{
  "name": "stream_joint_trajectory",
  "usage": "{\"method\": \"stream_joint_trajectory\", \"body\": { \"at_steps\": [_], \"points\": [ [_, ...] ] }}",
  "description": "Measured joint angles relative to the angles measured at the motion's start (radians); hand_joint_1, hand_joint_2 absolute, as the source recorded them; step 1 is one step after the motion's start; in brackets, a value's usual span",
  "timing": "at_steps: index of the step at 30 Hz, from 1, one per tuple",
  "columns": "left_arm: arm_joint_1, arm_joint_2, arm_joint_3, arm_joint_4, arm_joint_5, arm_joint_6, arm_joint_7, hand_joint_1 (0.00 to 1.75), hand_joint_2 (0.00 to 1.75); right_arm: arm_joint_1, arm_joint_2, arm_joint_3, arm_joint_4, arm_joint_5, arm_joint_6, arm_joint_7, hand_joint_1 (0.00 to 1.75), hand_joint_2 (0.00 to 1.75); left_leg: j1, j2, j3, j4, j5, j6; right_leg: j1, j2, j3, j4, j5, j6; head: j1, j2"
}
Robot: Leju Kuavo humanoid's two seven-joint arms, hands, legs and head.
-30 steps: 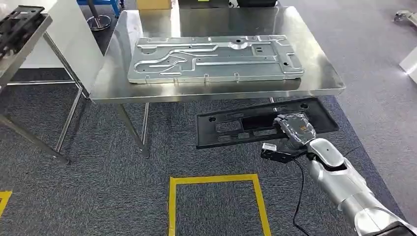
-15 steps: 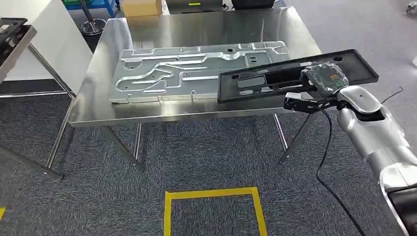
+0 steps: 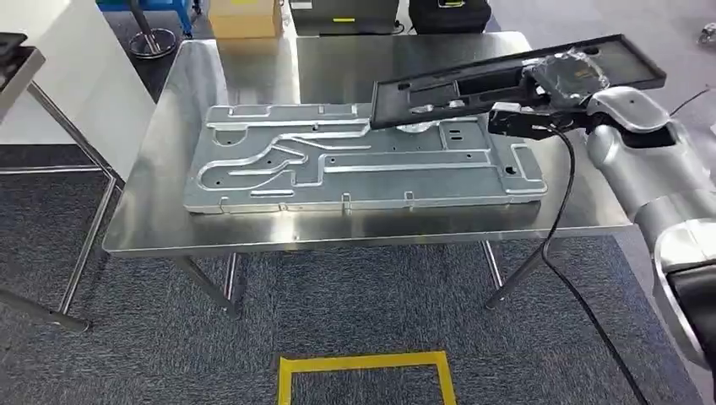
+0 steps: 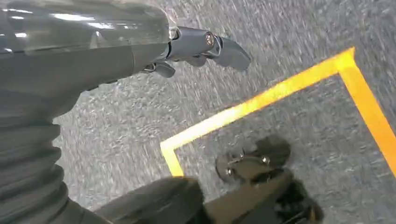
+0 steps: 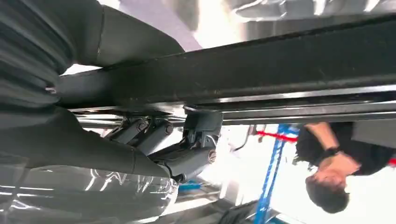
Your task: Take the parts from the cabinet and place them on the table.
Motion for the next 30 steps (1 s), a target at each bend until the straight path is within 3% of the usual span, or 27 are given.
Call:
{"method": "stream_joint_trajectory", "body": {
  "at_steps": [1,2,3,4,5,6,9,13,20,30],
  "points": [
    [0.002,-0.002,0.013,0.000,0.026,-0.009,-0.002,0.00,1.75,-0.002,-0.002,0.004,0.000,-0.016,0.001,-0.001,1.75,1.75,0.000,0.000,0.008,0.003,-0.009,-0.004,-0.001,0.000,0.010,-0.098,0.087,0.001,0.000,0.000],
    [0.003,-0.002,0.028,0.000,0.054,-0.021,-0.006,0.00,1.75,0.000,-0.007,0.009,0.000,-0.032,0.001,-0.003,1.75,1.75,0.000,-0.001,0.011,0.006,-0.016,-0.008,0.001,-0.002,0.014,-0.134,0.108,-0.004,0.000,0.000],
    [0.003,-0.002,0.047,0.000,0.081,-0.033,-0.009,0.00,1.75,-0.001,-0.010,0.015,0.000,-0.047,0.000,-0.005,1.75,1.75,-0.004,-0.006,0.010,0.015,-0.020,-0.013,0.008,0.001,0.017,-0.145,0.112,-0.007,0.000,0.000],
    [0.002,-0.002,0.064,0.000,0.109,-0.048,-0.010,0.00,1.75,0.000,-0.013,0.020,0.000,-0.065,-0.004,-0.006,1.75,1.75,-0.004,-0.007,0.005,0.019,-0.026,-0.012,0.004,0.005,0.038,-0.177,0.080,-0.026,0.000,0.000],
    [0.003,-0.002,0.080,0.000,0.130,-0.062,-0.010,0.00,1.75,0.010,-0.016,0.023,-0.008,-0.088,-0.014,-0.006,1.75,1.75,-0.003,-0.006,0.006,0.021,-0.027,-0.006,0.007,0.008,0.037,-0.172,0.088,-0.040,-0.001,0.000],
    [0.003,-0.003,0.100,0.000,0.148,-0.076,-0.011,0.00,1.75,0.023,-0.018,0.023,-0.018,-0.110,-0.026,-0.003,1.75,1.75,-0.003,-0.005,0.009,0.020,-0.028,-0.007,0.007,0.009,0.039,-0.172,0.085,-0.036,0.000,0.000],
    [-0.002,-0.006,0.146,0.000,0.192,-0.103,-0.011,0.00,1.75,0.088,-0.039,0.022,-0.054,-0.167,-0.102,-0.006,1.75,1.75,-0.002,-0.001,0.020,0.014,-0.032,-0.013,0.010,0.013,0.047,-0.173,0.080,-0.043,-0.001,0.000],
    [-0.004,-0.011,0.206,0.000,0.234,-0.134,-0.007,0.00,1.75,0.267,-0.065,0.014,-0.124,-0.171,-0.171,-0.007,1.75,1.75,0.000,-0.001,0.037,0.012,-0.043,-0.022,0.015,0.012,0.067,-0.174,0.071,-0.048,-0.001,0.000],
    [-0.006,-0.013,0.253,0.000,0.251,-0.157,0.032,0.00,1.75,0.619,-0.042,-0.019,-0.258,-0.020,-0.249,0.067,1.75,1.75,0.001,-0.001,0.041,0.012,-0.045,-0.026,0.016,0.012,0.071,-0.174,0.068,-0.051,-0.001,0.000],
    [-0.011,-0.016,0.276,0.000,0.252,-0.131,0.035,0.00,1.75,0.589,0.060,-0.054,-0.173,0.030,-0.233,0.015,1.75,1.75,0.001,0.013,0.052,0.011,-0.051,-0.031,0.016,0.026,0.078,-0.174,0.067,-0.052,-0.001,0.000]
  ]
}}
